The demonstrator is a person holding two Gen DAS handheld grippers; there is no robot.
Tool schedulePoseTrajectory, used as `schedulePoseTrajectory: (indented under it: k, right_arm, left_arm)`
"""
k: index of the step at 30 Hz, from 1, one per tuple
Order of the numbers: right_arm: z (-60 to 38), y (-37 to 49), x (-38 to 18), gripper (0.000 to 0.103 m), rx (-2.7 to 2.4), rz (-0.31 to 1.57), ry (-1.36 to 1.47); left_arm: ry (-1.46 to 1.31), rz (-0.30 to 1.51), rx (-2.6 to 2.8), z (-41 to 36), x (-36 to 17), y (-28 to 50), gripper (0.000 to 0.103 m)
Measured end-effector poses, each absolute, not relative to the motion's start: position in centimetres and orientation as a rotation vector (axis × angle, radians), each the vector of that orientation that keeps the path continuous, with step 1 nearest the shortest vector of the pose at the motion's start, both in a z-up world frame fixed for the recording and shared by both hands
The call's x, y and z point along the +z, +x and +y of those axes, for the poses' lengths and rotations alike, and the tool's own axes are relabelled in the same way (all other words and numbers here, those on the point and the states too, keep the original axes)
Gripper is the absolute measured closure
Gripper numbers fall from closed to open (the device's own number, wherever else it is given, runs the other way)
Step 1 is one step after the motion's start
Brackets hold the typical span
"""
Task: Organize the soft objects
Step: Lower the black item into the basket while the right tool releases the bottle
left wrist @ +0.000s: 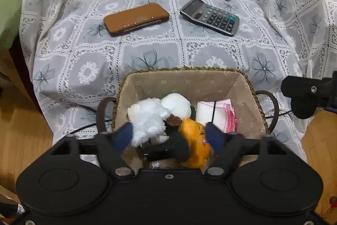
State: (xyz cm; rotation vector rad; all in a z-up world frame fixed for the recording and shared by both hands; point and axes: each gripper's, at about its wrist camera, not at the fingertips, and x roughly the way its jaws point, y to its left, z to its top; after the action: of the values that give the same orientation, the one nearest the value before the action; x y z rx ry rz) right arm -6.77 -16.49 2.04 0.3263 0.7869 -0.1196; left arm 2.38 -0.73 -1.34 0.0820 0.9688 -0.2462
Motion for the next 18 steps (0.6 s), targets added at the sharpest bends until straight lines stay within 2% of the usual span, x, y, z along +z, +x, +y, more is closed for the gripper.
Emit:
schedulePoseTrajectory:
  k: [18]
  right_arm:
    - [-16.4,-6.5,1.3,0.031,-0.113,0.823,0.328]
  left_arm:
    - [0.063,0.945,-0.15,0.8,-0.9,1.7,0.025]
